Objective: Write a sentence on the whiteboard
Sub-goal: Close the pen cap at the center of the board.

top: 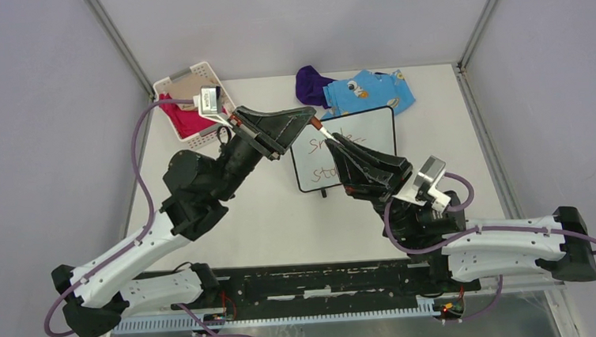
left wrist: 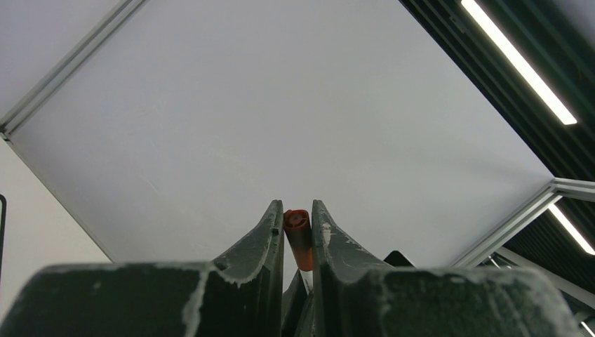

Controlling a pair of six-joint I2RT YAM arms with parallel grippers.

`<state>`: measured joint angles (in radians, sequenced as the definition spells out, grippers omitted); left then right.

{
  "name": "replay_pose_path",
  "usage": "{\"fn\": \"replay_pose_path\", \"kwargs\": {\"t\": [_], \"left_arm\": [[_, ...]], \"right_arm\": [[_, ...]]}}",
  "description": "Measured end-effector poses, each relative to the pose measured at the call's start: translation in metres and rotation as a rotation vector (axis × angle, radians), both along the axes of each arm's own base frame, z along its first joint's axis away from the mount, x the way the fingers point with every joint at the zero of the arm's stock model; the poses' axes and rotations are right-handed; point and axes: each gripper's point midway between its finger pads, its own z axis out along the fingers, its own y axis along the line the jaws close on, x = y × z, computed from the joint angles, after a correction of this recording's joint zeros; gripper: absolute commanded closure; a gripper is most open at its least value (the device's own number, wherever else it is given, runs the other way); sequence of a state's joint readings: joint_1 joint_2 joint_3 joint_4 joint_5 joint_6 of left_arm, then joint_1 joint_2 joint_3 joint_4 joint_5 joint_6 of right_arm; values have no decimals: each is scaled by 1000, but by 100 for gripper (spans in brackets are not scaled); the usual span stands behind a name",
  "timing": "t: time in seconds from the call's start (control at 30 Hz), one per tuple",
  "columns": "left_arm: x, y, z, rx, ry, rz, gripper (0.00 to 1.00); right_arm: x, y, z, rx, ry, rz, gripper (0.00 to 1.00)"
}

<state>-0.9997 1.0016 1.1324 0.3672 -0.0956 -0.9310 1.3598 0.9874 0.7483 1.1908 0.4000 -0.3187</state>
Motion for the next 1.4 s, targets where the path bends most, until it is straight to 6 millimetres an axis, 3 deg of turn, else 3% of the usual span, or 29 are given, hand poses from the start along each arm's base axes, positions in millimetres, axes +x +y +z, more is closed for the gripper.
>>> {"fn": "replay_pose_path", "kwargs": {"t": [0.47, 0.93, 1.4], "left_arm": [[2, -1, -3, -38, 21, -15, 98], [11, -15, -8, -22, 42, -18, 98], [4, -21, 8, -82, 70, 1, 98]], "right_arm": [[3, 2, -3, -3, 14, -9, 100], [11, -3, -5, 9, 43, -57, 100], [9, -1, 12, 47, 24, -60, 100]]}}
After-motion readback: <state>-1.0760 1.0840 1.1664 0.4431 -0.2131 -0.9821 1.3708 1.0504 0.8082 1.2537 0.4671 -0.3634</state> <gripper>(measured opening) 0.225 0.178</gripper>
